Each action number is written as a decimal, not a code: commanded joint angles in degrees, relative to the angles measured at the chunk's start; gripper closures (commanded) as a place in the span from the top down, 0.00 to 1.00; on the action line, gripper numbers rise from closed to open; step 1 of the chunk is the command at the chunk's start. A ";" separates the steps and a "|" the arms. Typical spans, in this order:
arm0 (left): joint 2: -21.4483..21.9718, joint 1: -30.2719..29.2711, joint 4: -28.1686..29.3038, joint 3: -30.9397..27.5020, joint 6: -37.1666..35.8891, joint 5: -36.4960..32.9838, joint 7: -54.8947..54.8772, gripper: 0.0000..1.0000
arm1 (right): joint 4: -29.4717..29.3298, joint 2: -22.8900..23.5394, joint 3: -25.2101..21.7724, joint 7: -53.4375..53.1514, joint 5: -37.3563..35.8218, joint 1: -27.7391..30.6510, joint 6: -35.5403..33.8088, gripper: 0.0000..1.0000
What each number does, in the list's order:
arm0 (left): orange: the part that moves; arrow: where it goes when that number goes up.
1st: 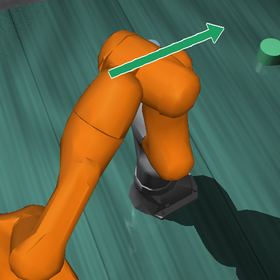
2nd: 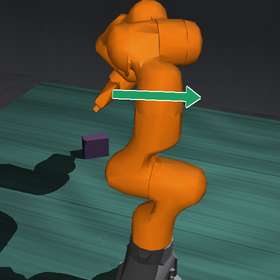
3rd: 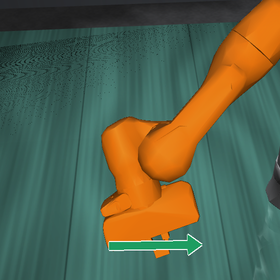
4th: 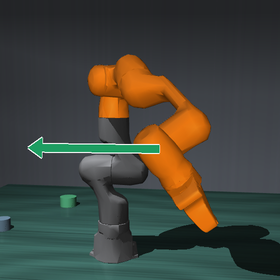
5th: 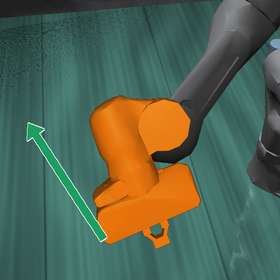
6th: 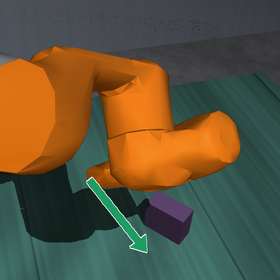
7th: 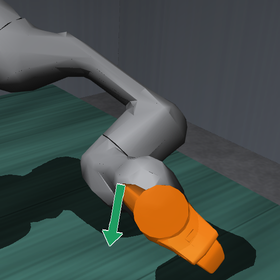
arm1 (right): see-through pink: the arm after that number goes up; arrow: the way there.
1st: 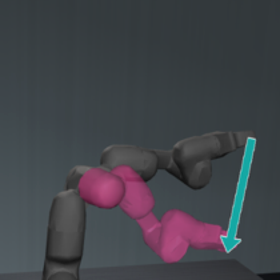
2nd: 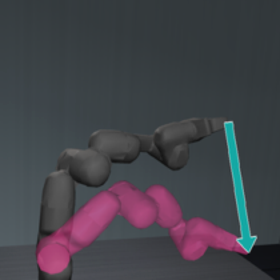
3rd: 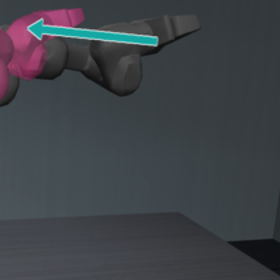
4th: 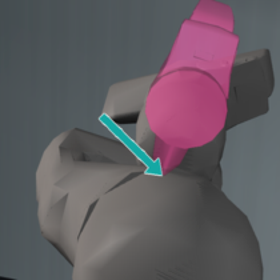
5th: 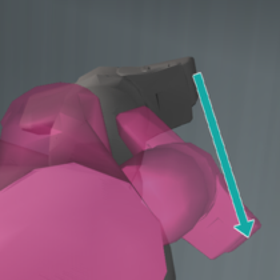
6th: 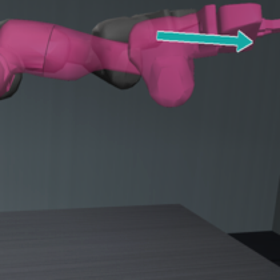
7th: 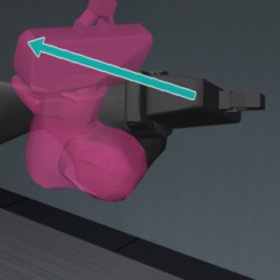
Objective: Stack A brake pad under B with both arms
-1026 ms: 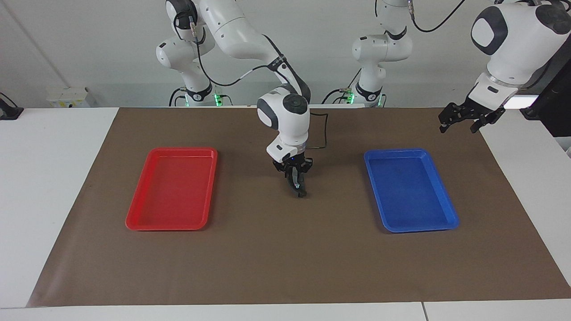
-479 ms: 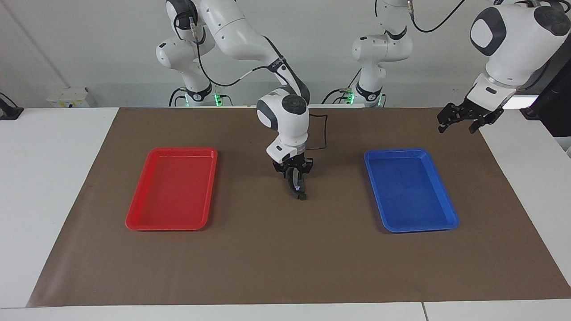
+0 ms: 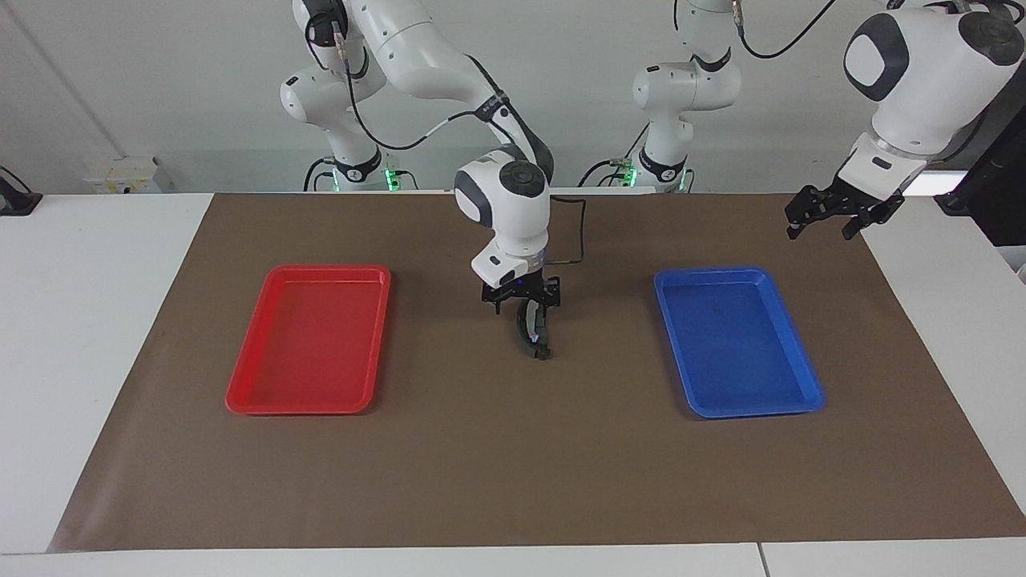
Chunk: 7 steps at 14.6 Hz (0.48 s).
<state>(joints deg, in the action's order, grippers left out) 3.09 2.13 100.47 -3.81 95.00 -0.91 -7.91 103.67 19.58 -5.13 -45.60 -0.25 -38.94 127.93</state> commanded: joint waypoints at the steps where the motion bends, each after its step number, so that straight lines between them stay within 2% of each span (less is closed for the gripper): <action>1: 1.04 -0.20 1.22 0.29 0.36 -0.50 -0.27 0.99 | 1.98 -7.95 0.65 4.88 -1.51 7.80 -5.21 0.99; 7: 0.87 0.15 0.52 0.29 -0.08 -0.50 -0.27 0.99 | 1.63 -16.84 0.74 19.56 -4.15 21.51 -15.42 0.99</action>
<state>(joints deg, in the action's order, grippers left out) 3.11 2.14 100.46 -3.71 95.00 -0.91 -7.91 103.77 6.06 -5.31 -30.37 -3.46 -21.37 113.98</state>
